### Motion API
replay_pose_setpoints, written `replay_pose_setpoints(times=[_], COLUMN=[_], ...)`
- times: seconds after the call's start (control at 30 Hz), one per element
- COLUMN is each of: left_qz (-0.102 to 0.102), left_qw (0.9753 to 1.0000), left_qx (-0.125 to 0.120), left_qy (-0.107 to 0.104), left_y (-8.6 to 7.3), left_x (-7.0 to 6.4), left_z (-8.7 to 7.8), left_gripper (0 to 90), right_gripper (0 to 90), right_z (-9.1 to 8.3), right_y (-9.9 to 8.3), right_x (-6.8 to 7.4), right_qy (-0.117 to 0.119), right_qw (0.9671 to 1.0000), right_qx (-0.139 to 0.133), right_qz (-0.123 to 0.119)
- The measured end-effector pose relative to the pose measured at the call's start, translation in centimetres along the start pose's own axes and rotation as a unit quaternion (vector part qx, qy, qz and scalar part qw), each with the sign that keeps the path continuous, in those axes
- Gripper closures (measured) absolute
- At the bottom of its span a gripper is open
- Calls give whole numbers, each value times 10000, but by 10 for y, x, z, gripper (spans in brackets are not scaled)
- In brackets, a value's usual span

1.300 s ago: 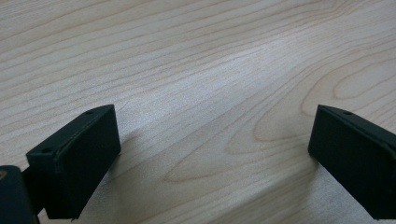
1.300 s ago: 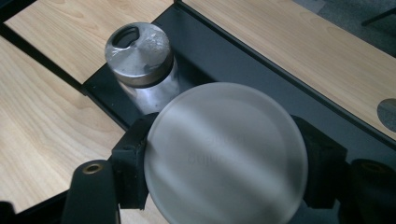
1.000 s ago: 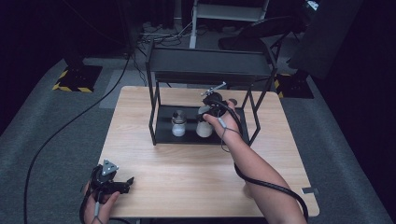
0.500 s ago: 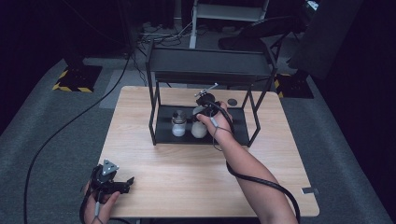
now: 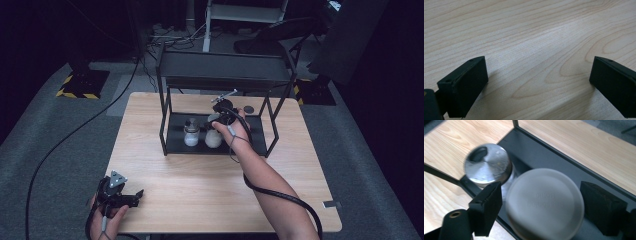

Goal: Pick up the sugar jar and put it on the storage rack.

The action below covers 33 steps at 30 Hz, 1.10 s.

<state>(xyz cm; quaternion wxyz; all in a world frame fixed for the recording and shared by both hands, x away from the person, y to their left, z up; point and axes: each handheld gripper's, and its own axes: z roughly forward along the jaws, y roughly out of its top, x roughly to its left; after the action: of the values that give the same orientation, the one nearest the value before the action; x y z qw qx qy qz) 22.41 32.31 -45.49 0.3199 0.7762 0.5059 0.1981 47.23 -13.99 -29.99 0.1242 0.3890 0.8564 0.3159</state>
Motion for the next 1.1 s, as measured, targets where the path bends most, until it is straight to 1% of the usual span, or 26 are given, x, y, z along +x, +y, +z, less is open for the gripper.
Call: replay_pose_setpoints(times=[0.03, 0.07, 0.1, 0.13, 0.3, 0.37, 0.47, 0.6, 0.67, 0.8, 1.1], left_qz=[3, 3, 5, 3, 1, 2, 0, 1, -1, 0, -1], left_qw=[10000, 10000, 10000, 10000, 10000, 10000, 10000, 10000, 10000, 10000, 10000], left_qx=[2, 3, 5, 5, 3, 1, 3, 0, 1, 2, 1], left_qy=[0, 1, 1, 2, 1, -2, 1, 4, 5, 5, 4], left_y=[0, 0, 0, 0, 0, 0, 0, 0, 0, 0, 0], left_x=[0, 0, 0, 0, 0, 0, 0, 0, 0, 0, 0], left_z=[0, 0, 0, 0, 0, 0, 0, 0, 0, 0, 0], left_gripper=[12, 12, 12, 12, 12, 12, 12, 12, 12, 12, 12], right_gripper=[179, 164, 154, 150, 119, 93, 89, 87, 87, 87, 76], right_z=[-3, -7, -11, -15, -40, -49, -62, -77, -83, -96, -125], right_y=[-1, -3, -5, -7, -18, -22, -31, -44, -50, -62, -88], right_x=[0, 1, 1, 1, 6, 9, 10, 10, 13, 15, 13], right_qy=[-28, -46, -58, -28, -78, -139, -152, -139, -168, -169, -154], right_qw=[10000, 10000, 9999, 9998, 9993, 9991, 9987, 9980, 9979, 9976, 9969], right_qx=[-30, -74, -126, -169, -371, -394, -484, -608, -633, -668, -769], right_qz=[-41, -13, -41, 53, 45, 45, 37, -35, -14, -55, -107])
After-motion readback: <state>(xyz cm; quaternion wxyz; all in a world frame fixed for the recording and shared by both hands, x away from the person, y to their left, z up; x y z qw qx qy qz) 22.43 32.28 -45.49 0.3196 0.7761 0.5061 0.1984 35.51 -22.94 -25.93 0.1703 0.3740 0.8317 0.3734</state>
